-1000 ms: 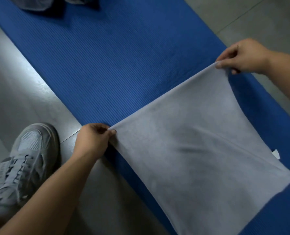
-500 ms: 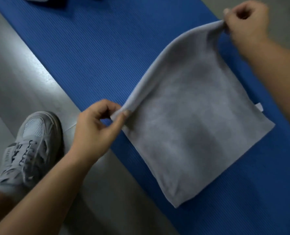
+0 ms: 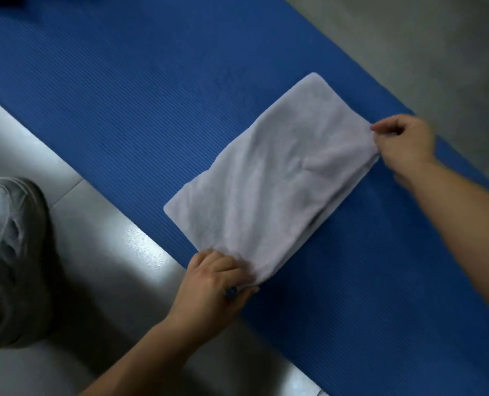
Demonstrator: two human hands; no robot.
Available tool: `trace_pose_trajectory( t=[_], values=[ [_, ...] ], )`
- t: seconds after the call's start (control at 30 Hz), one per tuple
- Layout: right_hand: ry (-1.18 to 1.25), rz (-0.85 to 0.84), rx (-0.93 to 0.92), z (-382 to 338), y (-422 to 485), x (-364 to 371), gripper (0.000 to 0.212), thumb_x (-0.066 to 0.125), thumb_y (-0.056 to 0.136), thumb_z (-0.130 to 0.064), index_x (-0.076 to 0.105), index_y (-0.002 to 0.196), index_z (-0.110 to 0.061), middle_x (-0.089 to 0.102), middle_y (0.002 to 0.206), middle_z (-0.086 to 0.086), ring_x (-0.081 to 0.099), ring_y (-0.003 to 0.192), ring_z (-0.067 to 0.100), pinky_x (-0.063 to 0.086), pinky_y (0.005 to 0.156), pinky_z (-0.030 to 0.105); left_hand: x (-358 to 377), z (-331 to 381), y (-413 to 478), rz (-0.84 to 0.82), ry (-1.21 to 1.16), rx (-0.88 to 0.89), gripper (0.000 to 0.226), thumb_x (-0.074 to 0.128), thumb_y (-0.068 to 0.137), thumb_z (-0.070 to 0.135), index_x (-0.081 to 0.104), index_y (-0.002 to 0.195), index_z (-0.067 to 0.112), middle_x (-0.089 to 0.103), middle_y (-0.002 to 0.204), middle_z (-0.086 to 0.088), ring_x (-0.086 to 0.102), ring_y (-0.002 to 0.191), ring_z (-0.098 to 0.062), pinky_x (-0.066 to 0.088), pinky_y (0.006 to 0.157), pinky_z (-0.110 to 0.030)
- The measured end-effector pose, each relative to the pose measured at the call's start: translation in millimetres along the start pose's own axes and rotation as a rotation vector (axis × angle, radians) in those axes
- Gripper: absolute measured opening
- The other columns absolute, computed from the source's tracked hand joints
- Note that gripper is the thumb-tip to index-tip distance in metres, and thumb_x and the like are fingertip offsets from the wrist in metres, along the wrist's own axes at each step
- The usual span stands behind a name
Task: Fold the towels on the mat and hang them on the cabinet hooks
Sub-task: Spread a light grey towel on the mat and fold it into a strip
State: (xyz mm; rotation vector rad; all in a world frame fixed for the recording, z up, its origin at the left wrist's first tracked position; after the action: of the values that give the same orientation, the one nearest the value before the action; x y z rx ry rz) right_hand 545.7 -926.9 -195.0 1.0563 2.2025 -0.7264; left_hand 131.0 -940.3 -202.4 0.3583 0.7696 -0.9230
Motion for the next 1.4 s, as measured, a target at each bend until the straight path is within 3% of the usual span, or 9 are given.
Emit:
trace_pose_trajectory(
  t=[0.23,0.43,0.57,0.63,0.77,0.9,1.07,1.23,1.4],
  values=[
    [0.008,-0.021,0.094,29.2,-16.7,0.8,0.040,0.045,0.088,0.007,0.069,0.109,-0.017,0.063,0.108,-0.007,0.059,0.092,0.004,0.042,0.065,0.003,23.0,1.9,-14.0,-0.063,0.063,-0.082,0.019,0.062,0.086,0.051,0.075,0.095,0.040,0.062,0.090,0.020,0.059,0.088,-0.009,0.046,0.080,-0.036],
    [-0.097,-0.077,0.057,32.5,-10.4,8.3,0.036,0.052,0.091,-0.006,0.066,0.120,-0.023,0.060,0.122,-0.005,0.058,0.109,0.012,0.049,0.090,0.024,19.3,-5.1,-9.2,-0.139,0.061,-0.108,0.032,0.054,0.092,0.061,0.071,0.110,0.041,0.063,0.098,0.021,0.060,0.094,-0.006,0.047,0.087,-0.038],
    [-0.501,-0.096,-0.084,12.3,-16.5,17.3,0.036,0.058,0.094,-0.021,0.061,0.130,-0.021,0.050,0.140,0.003,0.038,0.134,0.030,0.037,0.111,0.041,-23.0,-29.6,16.6,0.130,0.090,-0.228,0.028,0.058,0.094,0.039,0.070,0.114,0.024,0.062,0.114,0.004,0.058,0.104,-0.020,0.048,0.089,-0.041],
    [-0.524,-0.085,-0.246,-14.5,-19.3,30.7,0.033,0.055,0.096,-0.019,0.062,0.128,-0.018,0.048,0.143,0.003,0.037,0.134,0.031,0.033,0.111,0.039,-49.0,-55.2,35.5,0.254,0.127,-0.418,0.030,0.065,0.090,0.030,0.066,0.119,0.021,0.057,0.122,-0.001,0.051,0.112,-0.024,0.044,0.095,-0.040],
    [-0.343,-0.425,-0.405,-64.9,-11.6,89.5,0.039,0.045,0.101,-0.012,0.056,0.138,-0.018,0.038,0.153,-0.001,0.052,0.130,0.025,0.042,0.108,0.036,-63.7,-87.9,62.9,0.076,0.086,-0.618,0.044,0.066,0.089,0.036,0.059,0.130,0.024,0.058,0.120,0.000,0.051,0.117,-0.026,0.044,0.100,-0.042],
    [-0.615,-0.555,-0.497,-103.2,15.3,127.9,0.053,0.050,0.100,-0.014,0.040,0.151,-0.021,0.021,0.165,-0.001,0.024,0.150,0.019,0.023,0.120,0.033,-67.4,-104.4,73.6,-0.091,-0.068,-0.669,0.026,0.068,0.088,0.036,0.065,0.113,0.029,0.065,0.103,0.010,0.061,0.099,-0.017,0.054,0.088,-0.040],
    [-0.854,-0.573,-0.505,-117.0,41.4,120.5,0.043,0.071,0.087,-0.034,0.059,0.128,-0.027,0.048,0.129,0.006,0.052,0.114,0.029,0.044,0.095,0.041,-78.1,-104.3,72.0,-0.050,-0.246,-0.538,0.012,0.073,0.087,0.037,0.064,0.087,0.029,0.062,0.091,0.010,0.060,0.086,-0.008,0.052,0.074,-0.029],
    [-0.821,-0.532,-0.522,-131.0,55.0,106.5,0.023,0.078,0.080,-0.037,0.074,0.087,-0.016,0.064,0.080,-0.001,0.059,0.078,0.021,0.042,0.067,0.033,-77.9,-121.1,58.8,0.079,-0.255,-0.763,0.021,0.073,0.088,0.041,0.060,0.082,0.026,0.066,0.074,0.008,0.061,0.069,-0.007,0.046,0.060,-0.029],
    [-0.720,-0.371,-0.602,-142.7,56.1,127.2,0.022,0.075,0.083,-0.040,0.068,0.091,-0.020,0.053,0.100,0.004,0.052,0.089,0.022,0.044,0.077,0.036,-83.8,-132.7,55.1,0.136,-0.179,-0.834,0.025,0.066,0.090,0.051,0.065,0.081,0.028,0.067,0.072,0.009,0.064,0.074,-0.015,0.056,0.070,-0.038]
  ],
)
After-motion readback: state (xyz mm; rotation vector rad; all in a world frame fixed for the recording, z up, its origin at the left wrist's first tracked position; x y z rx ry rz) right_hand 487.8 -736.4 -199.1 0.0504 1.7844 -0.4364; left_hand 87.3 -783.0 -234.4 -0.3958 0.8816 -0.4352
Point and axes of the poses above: each hand's wrist, its own y-axis towards the middle knuckle, its own x-axis out of the palm, z = x × y, the point moved 5 cm from there along y, towards the middle knuckle
